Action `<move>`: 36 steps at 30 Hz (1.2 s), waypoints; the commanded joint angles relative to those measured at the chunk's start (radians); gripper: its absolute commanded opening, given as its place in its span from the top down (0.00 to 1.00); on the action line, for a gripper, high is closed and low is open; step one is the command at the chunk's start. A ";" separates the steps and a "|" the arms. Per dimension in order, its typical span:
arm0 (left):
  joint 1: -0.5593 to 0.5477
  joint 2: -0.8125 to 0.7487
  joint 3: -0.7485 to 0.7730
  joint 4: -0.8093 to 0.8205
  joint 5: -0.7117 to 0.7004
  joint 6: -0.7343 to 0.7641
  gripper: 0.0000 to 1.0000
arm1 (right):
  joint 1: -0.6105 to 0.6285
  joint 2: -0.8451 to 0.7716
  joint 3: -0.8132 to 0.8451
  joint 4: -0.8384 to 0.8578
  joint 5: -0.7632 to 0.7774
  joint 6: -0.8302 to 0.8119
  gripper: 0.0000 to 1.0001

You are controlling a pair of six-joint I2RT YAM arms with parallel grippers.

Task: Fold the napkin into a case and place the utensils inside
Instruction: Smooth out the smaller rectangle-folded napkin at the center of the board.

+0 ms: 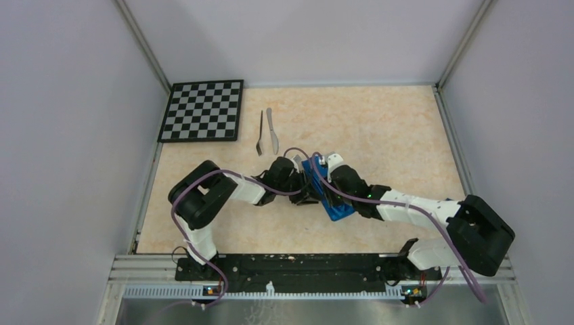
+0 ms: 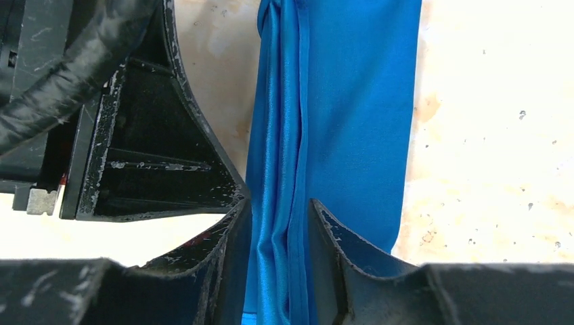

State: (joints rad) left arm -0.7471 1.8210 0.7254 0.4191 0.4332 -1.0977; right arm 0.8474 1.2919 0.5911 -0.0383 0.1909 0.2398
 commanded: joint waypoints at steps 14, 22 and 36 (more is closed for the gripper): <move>-0.005 0.073 0.026 -0.119 -0.109 0.022 0.84 | -0.005 0.115 0.012 0.079 -0.016 0.007 0.63; -0.005 0.083 0.026 -0.116 -0.115 0.025 0.87 | -0.005 0.109 0.006 0.086 -0.016 0.008 0.60; -0.006 0.079 0.009 -0.094 -0.118 0.013 0.93 | -0.006 0.114 0.045 0.054 0.006 0.011 1.00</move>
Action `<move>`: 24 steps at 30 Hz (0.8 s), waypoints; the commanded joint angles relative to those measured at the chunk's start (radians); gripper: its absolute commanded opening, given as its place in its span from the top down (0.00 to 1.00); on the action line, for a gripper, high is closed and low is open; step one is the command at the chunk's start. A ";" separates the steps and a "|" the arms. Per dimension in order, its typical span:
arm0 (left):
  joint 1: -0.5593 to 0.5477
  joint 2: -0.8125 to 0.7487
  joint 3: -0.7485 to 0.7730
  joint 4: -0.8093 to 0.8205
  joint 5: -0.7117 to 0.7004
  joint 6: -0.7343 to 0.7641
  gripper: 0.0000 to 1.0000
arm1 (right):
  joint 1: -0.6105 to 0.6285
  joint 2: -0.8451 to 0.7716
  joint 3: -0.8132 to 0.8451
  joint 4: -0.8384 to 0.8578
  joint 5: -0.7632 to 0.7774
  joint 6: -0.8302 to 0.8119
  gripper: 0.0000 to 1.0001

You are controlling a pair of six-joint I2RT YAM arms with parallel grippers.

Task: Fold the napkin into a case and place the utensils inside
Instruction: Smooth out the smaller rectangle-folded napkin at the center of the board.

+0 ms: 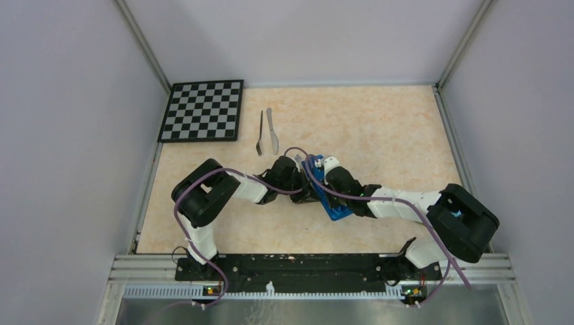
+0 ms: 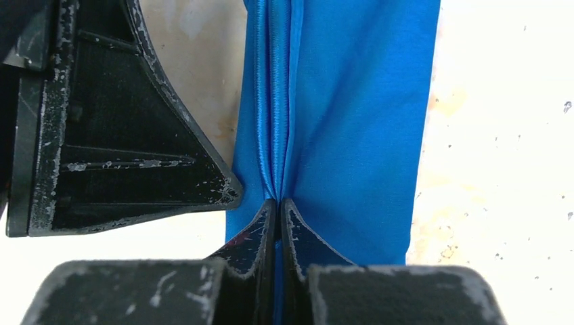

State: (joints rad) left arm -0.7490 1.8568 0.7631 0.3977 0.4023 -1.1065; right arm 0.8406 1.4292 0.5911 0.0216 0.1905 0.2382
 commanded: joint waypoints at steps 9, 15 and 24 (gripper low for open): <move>-0.010 0.046 -0.043 -0.045 -0.094 0.004 0.98 | 0.002 -0.115 0.052 -0.049 -0.099 0.113 1.00; -0.021 0.040 -0.044 -0.040 -0.101 -0.002 1.00 | 0.000 -0.062 0.020 0.029 -0.121 0.150 1.00; -0.021 0.018 -0.065 -0.045 -0.117 0.003 1.00 | -0.040 0.006 -0.056 0.126 -0.122 0.147 1.00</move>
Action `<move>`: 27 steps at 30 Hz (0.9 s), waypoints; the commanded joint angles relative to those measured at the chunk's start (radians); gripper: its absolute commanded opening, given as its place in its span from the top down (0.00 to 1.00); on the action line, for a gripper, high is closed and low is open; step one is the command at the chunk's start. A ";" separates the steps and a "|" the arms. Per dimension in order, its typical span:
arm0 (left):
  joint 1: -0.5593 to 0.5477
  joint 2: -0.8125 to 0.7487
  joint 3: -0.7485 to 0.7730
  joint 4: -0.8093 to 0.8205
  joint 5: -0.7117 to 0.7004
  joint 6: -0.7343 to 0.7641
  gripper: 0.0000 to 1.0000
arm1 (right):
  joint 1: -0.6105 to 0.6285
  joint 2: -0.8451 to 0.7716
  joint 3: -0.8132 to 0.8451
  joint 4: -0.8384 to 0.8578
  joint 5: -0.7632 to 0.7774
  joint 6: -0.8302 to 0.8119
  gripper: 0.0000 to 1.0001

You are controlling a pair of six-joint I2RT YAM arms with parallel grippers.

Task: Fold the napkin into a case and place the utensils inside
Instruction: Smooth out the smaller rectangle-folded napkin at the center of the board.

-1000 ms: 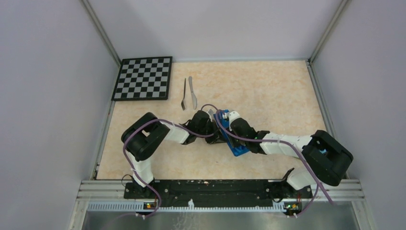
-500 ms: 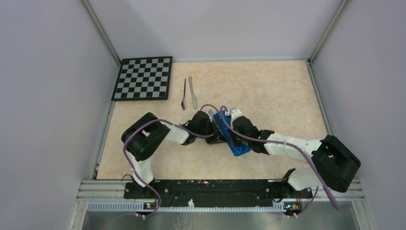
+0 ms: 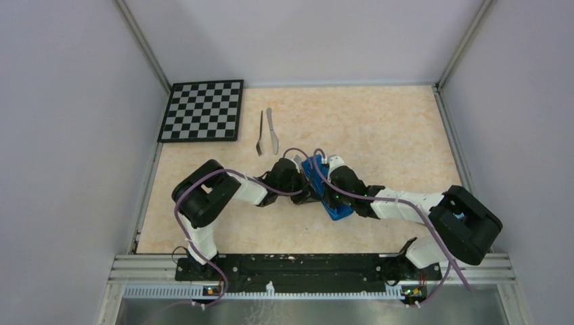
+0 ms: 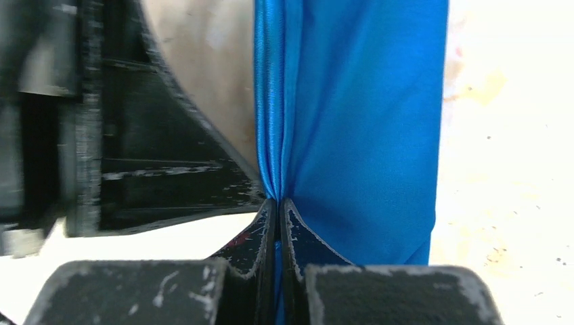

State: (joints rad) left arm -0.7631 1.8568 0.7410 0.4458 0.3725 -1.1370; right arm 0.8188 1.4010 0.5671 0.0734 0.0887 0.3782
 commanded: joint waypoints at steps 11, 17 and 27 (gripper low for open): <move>0.051 -0.172 -0.086 -0.116 -0.110 0.158 0.82 | -0.044 0.018 -0.052 0.082 -0.042 -0.019 1.00; 0.107 -0.111 0.116 -0.172 -0.022 0.215 1.00 | -0.051 0.012 -0.060 0.096 -0.056 -0.008 1.00; 0.112 0.049 0.227 -0.099 -0.002 0.195 1.00 | -0.055 0.004 -0.046 0.083 -0.078 -0.005 1.00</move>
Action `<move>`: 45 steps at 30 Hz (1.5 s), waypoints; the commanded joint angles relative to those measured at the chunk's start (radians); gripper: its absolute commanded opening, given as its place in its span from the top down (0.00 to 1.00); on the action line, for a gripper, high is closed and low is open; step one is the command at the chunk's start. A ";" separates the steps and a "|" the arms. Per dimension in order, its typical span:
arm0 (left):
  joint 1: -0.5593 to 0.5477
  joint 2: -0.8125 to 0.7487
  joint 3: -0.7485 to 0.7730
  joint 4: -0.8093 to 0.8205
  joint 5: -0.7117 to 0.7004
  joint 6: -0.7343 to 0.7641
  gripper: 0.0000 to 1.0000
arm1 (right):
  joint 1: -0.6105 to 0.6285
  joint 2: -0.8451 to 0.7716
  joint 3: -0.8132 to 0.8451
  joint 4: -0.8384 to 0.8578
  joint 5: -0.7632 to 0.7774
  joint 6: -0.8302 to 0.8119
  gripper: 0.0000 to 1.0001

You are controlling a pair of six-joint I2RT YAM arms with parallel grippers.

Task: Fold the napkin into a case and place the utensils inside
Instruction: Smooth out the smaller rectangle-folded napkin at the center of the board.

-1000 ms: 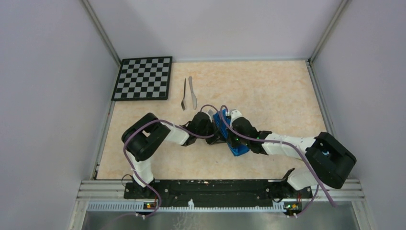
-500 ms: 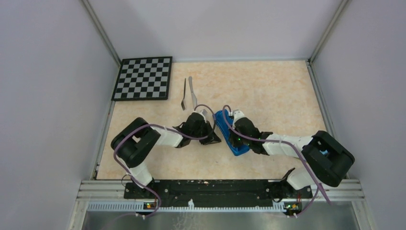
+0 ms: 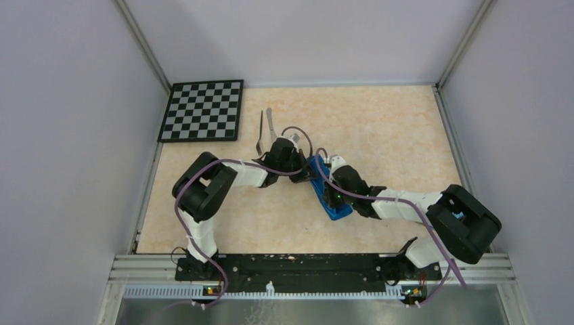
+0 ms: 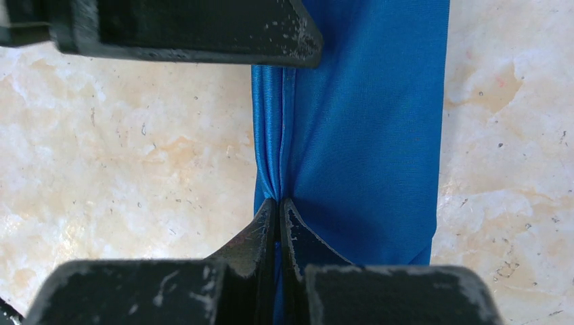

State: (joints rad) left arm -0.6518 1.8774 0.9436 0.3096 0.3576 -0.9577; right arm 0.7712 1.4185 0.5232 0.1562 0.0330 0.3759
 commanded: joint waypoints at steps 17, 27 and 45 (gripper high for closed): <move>0.038 0.129 -0.045 0.002 -0.005 0.052 1.00 | -0.236 -0.070 0.100 -0.042 -0.452 0.155 0.62; 0.045 0.133 -0.044 -0.013 -0.011 0.060 1.00 | -0.325 0.057 -0.130 0.195 -0.728 0.318 0.77; 0.055 0.143 -0.026 -0.044 -0.005 0.076 1.00 | -0.325 0.001 -0.034 0.019 -0.645 0.219 0.78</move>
State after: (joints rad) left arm -0.6147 1.9686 0.9329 0.3935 0.4507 -0.9432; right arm 0.4465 1.3403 0.4850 0.1242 -0.5968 0.6151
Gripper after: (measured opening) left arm 0.004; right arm 0.220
